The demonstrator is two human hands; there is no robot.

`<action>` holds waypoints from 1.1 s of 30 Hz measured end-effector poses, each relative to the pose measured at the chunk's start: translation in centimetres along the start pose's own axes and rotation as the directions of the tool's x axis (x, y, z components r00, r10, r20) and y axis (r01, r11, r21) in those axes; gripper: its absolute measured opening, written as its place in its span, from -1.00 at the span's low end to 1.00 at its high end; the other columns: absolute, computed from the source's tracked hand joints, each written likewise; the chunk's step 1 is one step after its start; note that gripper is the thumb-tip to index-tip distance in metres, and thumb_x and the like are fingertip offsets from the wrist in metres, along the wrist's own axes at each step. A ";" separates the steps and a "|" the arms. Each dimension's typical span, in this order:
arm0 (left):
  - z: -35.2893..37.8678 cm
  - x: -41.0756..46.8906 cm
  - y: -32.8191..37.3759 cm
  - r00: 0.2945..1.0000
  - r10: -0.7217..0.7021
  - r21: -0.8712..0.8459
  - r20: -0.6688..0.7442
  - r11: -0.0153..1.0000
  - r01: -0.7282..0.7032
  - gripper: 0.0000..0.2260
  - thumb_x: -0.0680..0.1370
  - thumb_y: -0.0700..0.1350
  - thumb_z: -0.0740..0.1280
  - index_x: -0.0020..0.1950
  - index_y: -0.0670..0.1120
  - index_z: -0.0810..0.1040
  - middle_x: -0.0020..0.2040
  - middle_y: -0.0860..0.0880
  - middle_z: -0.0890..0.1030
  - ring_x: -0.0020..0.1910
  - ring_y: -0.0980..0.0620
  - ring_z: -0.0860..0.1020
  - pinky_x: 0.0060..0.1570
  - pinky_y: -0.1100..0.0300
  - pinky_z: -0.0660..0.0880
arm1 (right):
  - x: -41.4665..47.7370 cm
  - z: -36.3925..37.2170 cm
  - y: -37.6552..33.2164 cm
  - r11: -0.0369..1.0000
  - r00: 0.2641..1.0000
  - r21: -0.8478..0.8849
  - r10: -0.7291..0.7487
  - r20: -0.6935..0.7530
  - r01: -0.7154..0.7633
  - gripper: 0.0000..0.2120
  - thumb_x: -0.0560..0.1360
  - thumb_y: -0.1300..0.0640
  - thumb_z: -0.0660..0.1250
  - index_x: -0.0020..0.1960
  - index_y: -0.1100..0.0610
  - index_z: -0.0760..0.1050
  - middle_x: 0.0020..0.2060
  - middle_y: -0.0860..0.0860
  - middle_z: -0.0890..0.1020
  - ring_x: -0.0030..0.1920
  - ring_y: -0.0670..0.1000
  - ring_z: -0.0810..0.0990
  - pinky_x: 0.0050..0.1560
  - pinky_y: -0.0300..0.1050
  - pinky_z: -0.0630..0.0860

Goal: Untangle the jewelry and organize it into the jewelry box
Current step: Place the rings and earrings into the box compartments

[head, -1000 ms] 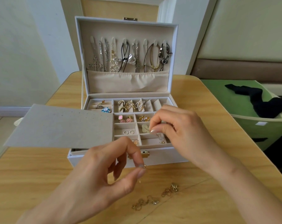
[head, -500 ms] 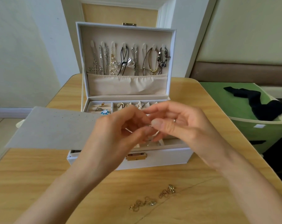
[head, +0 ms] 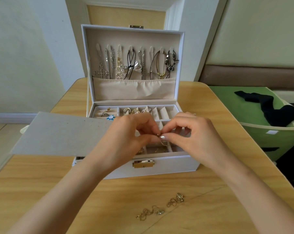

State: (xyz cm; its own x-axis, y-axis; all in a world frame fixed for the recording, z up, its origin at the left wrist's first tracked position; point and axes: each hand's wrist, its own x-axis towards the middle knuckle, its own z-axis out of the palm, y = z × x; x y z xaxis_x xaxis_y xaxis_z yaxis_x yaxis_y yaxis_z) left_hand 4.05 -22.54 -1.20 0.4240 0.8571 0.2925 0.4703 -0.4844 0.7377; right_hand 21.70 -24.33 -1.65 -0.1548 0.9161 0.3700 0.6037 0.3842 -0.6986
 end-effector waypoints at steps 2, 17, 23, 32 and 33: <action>0.0 -0.2 -0.2 0.999 -0.036 -0.025 0.011 0.999 0.037 -0.88 0.39 -0.23 0.48 -0.22 -0.04 0.60 -0.32 0.11 0.63 -0.36 0.29 0.52 -0.34 0.48 0.35 | 0.0 0.0 0.2 0.999 0.998 -0.044 -0.013 0.053 0.016 -0.93 0.34 0.21 0.51 -0.23 0.09 0.64 -0.31 -0.14 0.59 -0.18 -0.12 0.49 -0.15 -0.39 0.36; -0.1 -1.7 -1.4 0.970 0.244 0.505 -0.004 0.837 -0.208 -0.85 0.42 -0.03 0.33 -0.11 0.05 0.68 -0.17 0.09 0.54 -0.18 0.03 0.47 -0.26 0.21 0.37 | -0.8 -0.5 -0.1 0.985 0.994 -0.136 -0.107 0.018 0.109 -0.88 0.38 0.24 0.47 -0.14 0.04 0.67 -0.24 -0.13 0.57 -0.13 -0.15 0.46 -0.08 -0.43 0.31; -0.8 -7.0 -0.1 0.926 0.328 0.366 -0.186 0.898 -0.244 -0.89 0.53 -0.04 0.26 -0.07 -0.04 0.55 -0.15 0.20 0.47 -0.27 0.20 0.41 -0.29 0.30 0.39 | -4.7 -2.7 -1.4 0.999 0.969 0.011 0.031 0.243 -0.035 -0.89 0.33 0.16 0.51 -0.25 -0.04 0.64 -0.33 -0.21 0.59 -0.34 -0.12 0.45 -0.32 -0.41 0.34; 3.0 -10.9 -2.2 0.983 0.110 0.368 0.146 0.917 -0.157 -0.70 0.39 0.35 0.19 -0.06 0.18 0.44 -0.14 0.23 0.45 -0.32 0.36 0.46 -0.52 0.42 0.39 | -8.3 -0.1 0.5 0.944 0.922 -0.310 0.216 0.322 -0.113 -0.70 0.27 -0.01 0.54 -0.07 -0.19 0.53 -0.05 -0.26 0.45 -0.26 -0.19 0.46 -0.26 -0.32 0.36; 3.4 -10.7 -2.3 0.984 0.106 0.370 0.146 0.916 -0.154 -0.70 0.38 0.34 0.20 -0.07 0.18 0.45 -0.15 0.22 0.45 -0.33 0.34 0.48 -0.53 0.40 0.39 | -8.3 0.1 0.5 0.944 0.925 -0.311 0.212 0.316 -0.111 -0.70 0.28 0.01 0.53 -0.06 -0.18 0.51 -0.06 -0.25 0.45 -0.27 -0.19 0.46 -0.26 -0.31 0.36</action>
State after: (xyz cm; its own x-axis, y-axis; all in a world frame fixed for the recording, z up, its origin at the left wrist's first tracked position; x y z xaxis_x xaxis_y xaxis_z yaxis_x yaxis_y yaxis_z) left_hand 1.05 -31.23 -8.10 0.5799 0.7661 0.2771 0.6522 -0.6404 0.4056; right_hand 23.24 -31.77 -5.13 -0.2620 0.9651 0.0002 0.8302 0.2255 -0.5098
